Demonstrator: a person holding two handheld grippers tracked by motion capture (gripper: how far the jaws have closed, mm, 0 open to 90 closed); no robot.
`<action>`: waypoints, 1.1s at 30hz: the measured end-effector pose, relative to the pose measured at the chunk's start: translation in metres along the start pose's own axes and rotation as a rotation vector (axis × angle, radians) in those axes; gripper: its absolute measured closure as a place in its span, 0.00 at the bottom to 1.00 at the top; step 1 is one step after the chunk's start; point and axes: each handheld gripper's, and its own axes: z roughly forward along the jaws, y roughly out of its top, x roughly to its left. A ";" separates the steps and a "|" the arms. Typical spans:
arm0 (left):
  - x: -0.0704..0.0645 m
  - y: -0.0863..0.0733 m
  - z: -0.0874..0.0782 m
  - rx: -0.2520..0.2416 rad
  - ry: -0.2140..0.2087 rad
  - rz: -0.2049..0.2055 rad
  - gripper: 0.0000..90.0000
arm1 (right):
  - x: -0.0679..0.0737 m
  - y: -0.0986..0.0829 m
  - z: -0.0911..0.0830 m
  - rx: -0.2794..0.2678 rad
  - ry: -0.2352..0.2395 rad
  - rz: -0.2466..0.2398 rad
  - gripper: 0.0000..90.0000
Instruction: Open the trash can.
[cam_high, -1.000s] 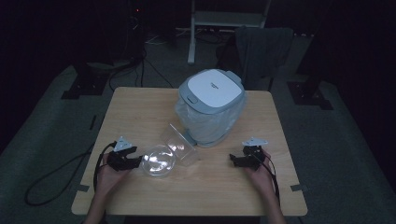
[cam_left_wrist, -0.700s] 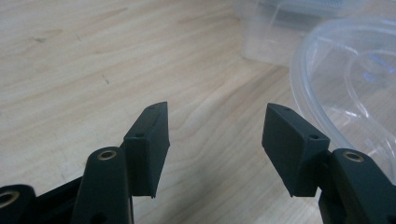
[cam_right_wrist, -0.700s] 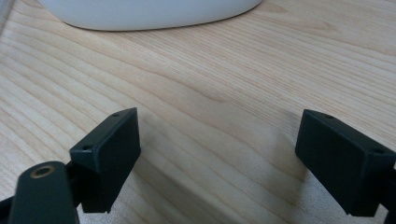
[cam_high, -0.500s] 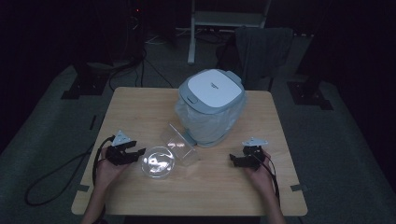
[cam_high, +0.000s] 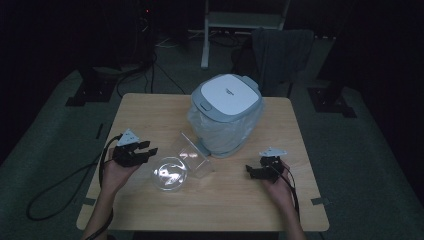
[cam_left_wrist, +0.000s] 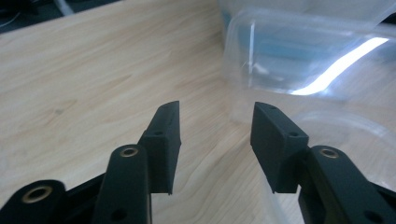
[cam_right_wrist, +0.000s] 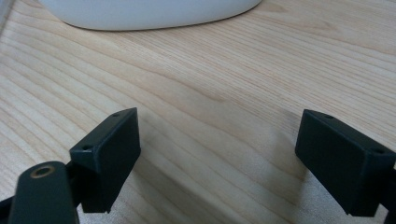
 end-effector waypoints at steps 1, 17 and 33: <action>-0.001 0.003 0.000 -0.002 -0.006 0.005 0.61 | 0.000 0.000 0.000 0.000 0.000 0.000 0.15; -0.015 0.043 0.002 -0.028 -0.067 0.075 0.76 | 0.000 0.000 0.000 0.000 0.001 0.001 0.15; -0.030 0.086 0.004 -0.079 -0.134 0.128 0.92 | 0.000 0.000 0.000 -0.002 0.001 -0.001 0.15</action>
